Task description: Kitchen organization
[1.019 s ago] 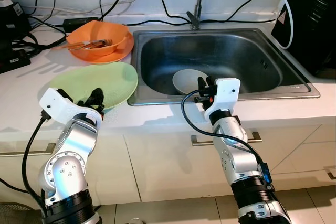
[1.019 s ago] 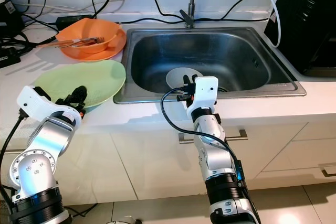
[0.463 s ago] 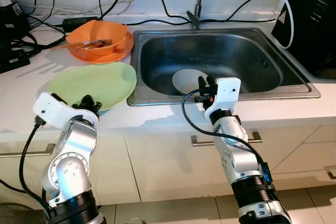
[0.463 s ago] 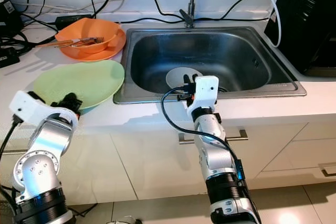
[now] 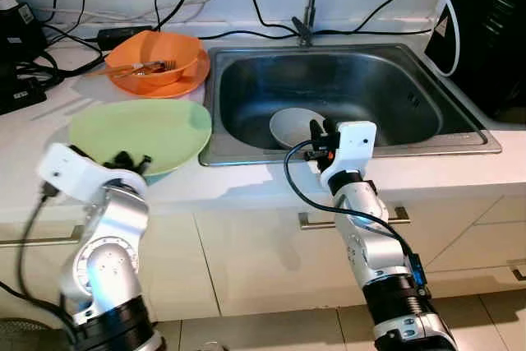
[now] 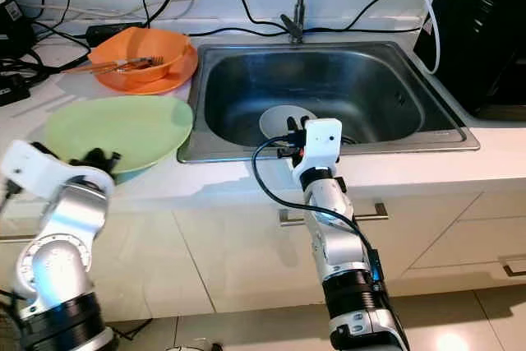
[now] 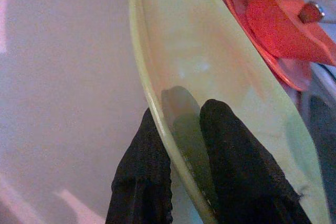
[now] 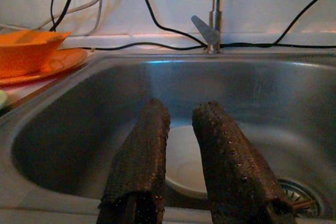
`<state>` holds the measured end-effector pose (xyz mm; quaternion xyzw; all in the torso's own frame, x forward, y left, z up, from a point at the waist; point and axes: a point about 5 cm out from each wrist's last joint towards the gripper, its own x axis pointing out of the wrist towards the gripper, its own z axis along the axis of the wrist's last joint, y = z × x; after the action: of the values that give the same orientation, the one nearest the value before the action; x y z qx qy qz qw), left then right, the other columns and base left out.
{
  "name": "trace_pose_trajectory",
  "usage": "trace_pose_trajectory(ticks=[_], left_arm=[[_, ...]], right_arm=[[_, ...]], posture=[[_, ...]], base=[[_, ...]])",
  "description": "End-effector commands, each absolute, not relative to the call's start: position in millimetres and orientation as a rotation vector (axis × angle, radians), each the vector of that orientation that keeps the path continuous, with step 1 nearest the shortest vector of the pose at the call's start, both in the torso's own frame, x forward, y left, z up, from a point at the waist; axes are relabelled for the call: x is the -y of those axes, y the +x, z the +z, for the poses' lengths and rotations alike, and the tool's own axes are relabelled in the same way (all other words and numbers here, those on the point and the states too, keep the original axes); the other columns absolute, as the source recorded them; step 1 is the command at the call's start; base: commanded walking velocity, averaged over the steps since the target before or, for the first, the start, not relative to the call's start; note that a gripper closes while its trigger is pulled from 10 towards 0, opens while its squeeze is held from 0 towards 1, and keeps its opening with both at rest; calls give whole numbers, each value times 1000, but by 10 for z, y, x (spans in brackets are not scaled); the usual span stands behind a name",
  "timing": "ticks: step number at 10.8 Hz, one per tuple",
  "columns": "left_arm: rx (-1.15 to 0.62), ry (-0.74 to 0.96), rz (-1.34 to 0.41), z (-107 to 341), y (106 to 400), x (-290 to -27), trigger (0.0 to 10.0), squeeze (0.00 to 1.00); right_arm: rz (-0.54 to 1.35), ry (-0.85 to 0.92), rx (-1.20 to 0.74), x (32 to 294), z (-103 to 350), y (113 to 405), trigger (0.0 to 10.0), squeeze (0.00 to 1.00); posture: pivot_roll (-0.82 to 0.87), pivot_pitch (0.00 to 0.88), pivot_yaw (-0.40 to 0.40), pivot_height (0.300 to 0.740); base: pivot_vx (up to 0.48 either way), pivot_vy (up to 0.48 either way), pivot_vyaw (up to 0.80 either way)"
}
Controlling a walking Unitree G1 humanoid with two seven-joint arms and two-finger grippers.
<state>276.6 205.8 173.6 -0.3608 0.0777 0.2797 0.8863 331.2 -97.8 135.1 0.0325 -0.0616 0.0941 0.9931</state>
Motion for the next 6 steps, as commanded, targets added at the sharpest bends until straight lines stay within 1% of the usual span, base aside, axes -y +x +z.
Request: trace_pose_trajectory(ticks=[1,4,6], left_arm=[[-124,-688,628,1857,2697,-2099,10000,0],[-105,-636,706,1914,2547,-2148,10000,0],[59,-524,689,2132,2509,-2174,10000,0]], right_arm=[[198,62,120,961,1377,3350,10000,0],[219,67,117,913,1379,3361,10000,0],[227,67,114,898,1374,3371,10000,0]], posture=[[147,0,31,740],[165,0,24,740],[171,0,18,740]], base=[[0,0,0],[0,0,0],[0,0,0]])
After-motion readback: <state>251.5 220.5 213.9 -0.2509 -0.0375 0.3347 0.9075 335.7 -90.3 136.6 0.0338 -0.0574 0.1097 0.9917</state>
